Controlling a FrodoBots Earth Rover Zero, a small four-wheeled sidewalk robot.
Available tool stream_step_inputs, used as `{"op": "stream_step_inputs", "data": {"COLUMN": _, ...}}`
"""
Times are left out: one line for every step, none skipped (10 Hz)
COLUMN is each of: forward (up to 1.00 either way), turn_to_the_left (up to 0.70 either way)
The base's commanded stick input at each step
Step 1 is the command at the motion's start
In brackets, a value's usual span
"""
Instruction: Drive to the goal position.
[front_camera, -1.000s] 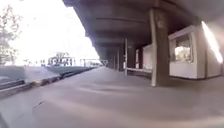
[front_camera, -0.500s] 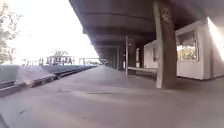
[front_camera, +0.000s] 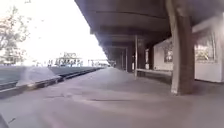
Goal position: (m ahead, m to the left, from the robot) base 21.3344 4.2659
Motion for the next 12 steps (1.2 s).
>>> {"op": "stream_step_inputs", "data": {"forward": 0.70, "turn_to_the_left": 0.00}}
{"op": "stream_step_inputs", "data": {"forward": 0.70, "turn_to_the_left": 0.00}}
{"op": "stream_step_inputs", "data": {"forward": 0.70, "turn_to_the_left": 0.00}}
{"op": "stream_step_inputs", "data": {"forward": 0.70, "turn_to_the_left": 0.00}}
{"op": "stream_step_inputs", "data": {"forward": 0.70, "turn_to_the_left": 0.00}}
{"op": "stream_step_inputs", "data": {"forward": 0.70, "turn_to_the_left": 0.00}}
{"op": "stream_step_inputs", "data": {"forward": 0.70, "turn_to_the_left": 0.00}}
{"op": "stream_step_inputs", "data": {"forward": 0.70, "turn_to_the_left": 0.00}}
{"op": "stream_step_inputs", "data": {"forward": 0.70, "turn_to_the_left": 0.00}}
{"op": "stream_step_inputs", "data": {"forward": 0.70, "turn_to_the_left": 0.00}}
{"op": "stream_step_inputs", "data": {"forward": 0.70, "turn_to_the_left": 0.00}}
{"op": "stream_step_inputs", "data": {"forward": 0.70, "turn_to_the_left": 0.00}}
